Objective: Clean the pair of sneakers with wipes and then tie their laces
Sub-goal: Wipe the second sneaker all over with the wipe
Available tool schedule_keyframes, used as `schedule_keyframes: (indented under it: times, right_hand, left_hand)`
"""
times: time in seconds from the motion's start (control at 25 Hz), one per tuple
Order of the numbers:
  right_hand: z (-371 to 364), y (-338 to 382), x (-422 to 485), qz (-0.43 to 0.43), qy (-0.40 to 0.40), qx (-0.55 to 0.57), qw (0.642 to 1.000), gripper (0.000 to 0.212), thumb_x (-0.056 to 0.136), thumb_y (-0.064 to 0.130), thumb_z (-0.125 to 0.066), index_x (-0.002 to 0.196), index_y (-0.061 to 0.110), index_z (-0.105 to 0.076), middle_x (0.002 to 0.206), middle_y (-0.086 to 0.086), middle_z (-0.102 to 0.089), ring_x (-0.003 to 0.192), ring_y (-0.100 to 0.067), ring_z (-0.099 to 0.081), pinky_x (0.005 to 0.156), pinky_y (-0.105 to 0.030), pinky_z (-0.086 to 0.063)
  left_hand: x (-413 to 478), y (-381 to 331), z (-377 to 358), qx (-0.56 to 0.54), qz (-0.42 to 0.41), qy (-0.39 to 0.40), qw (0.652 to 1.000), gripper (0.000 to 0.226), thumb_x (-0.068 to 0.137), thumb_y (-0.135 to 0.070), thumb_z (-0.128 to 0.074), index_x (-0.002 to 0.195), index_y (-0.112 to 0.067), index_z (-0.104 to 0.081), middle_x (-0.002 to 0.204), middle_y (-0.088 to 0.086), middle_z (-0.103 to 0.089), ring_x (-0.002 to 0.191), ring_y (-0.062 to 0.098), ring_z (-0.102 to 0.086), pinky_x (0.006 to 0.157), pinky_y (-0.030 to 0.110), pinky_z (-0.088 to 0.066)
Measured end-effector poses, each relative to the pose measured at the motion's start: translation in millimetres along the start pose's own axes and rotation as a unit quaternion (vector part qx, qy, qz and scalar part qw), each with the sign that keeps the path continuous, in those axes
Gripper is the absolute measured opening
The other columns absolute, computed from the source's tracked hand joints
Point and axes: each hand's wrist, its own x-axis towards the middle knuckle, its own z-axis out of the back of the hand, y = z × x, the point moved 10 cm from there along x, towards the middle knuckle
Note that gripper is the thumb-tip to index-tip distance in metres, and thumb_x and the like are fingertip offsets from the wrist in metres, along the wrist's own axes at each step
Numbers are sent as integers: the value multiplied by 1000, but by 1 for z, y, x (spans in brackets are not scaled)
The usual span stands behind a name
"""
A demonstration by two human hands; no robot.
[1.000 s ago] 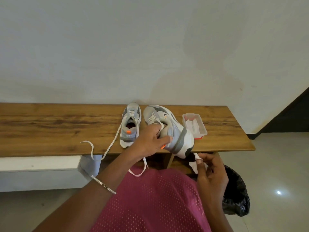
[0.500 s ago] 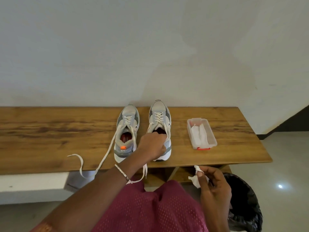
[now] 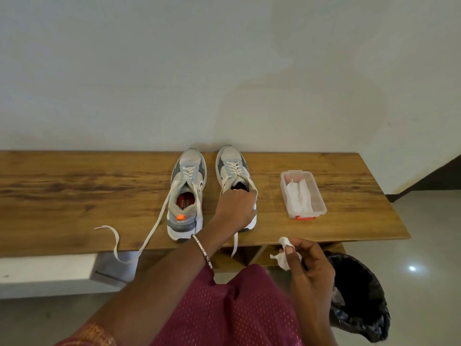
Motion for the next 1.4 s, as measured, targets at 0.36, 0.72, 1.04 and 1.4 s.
schedule_keyframes:
  times: [0.36, 0.72, 1.04, 1.4]
  right_hand:
    - [-13, 4, -16, -32, 20, 43, 998, 14, 91, 11, -68, 96, 24, -70, 91, 5, -75, 87, -15, -72, 79, -40, -58]
    - [-44, 11, -44, -47, 70, 63, 994, 16, 91, 11, -68, 95, 25, -71, 95, 3, -75, 90, -18, -72, 85, -49, -58]
    - [-51, 6, -27, -60, 74, 62, 994, 13, 91, 7, -67, 96, 19, -70, 93, -2, -76, 87, -24, -73, 80, -46, -59]
    - [-51, 10, -20, -58, 78, 83, 992, 12, 90, 6, -67, 95, 16, -71, 89, 1, -76, 84, -21, -73, 72, -35, -57]
  left_hand:
    - [-70, 105, 30, -488, 251, -150, 822, 28, 96, -39, -61, 106, -17, -74, 99, -6, -74, 88, 5, -68, 79, 27, -57]
    - [-90, 137, -14, -812, 488, -67, 313, 4, 98, -1, -51, 96, 3, -51, 131, 20, -57, 132, 34, -49, 115, 47, -39]
    - [-70, 136, 0, -714, 565, -55, 409, 50, 105, 1, -34, 154, -1, -25, 160, 21, -28, 147, 34, -27, 69, 29, -46]
    - [-60, 134, -54, -784, 534, -99, 299, 54, 100, -43, -52, 145, -15, -43, 146, 8, -45, 142, 29, -37, 113, 38, -33]
